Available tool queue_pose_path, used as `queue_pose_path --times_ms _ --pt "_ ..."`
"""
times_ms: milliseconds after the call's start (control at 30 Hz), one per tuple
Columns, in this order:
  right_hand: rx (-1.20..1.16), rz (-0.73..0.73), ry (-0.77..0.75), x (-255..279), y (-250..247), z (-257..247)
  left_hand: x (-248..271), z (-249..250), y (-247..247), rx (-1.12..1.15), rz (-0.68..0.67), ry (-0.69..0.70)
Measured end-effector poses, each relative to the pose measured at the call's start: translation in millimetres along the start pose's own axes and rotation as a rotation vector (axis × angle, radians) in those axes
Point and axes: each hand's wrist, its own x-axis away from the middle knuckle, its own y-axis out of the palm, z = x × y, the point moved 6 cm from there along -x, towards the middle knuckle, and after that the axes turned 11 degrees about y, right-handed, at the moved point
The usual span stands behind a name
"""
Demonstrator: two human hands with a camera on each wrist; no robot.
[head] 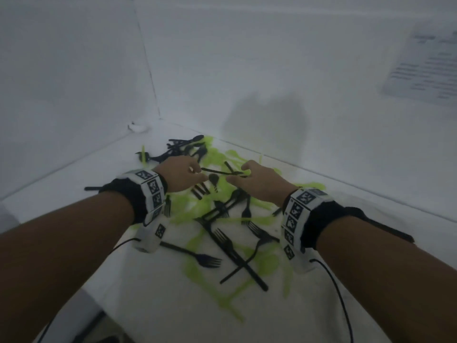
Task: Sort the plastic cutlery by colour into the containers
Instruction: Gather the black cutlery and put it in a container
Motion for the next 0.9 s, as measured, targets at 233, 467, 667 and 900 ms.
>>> queue_pose_path --times_ms 233,467,667,900 --pt "0.144 -0.009 -0.013 -35 87 -91 51 -127 -21 0.077 0.018 -0.077" --pt "0.227 0.047 0.004 -76 150 -147 69 -229 -30 0.115 -0.007 -0.098" --pt "0.232 0.144 0.006 -107 153 -159 48 -258 -22 0.146 -0.027 -0.045" --pt "0.166 0.144 -0.092 -146 153 -173 26 -254 -18 0.106 -0.033 0.034"
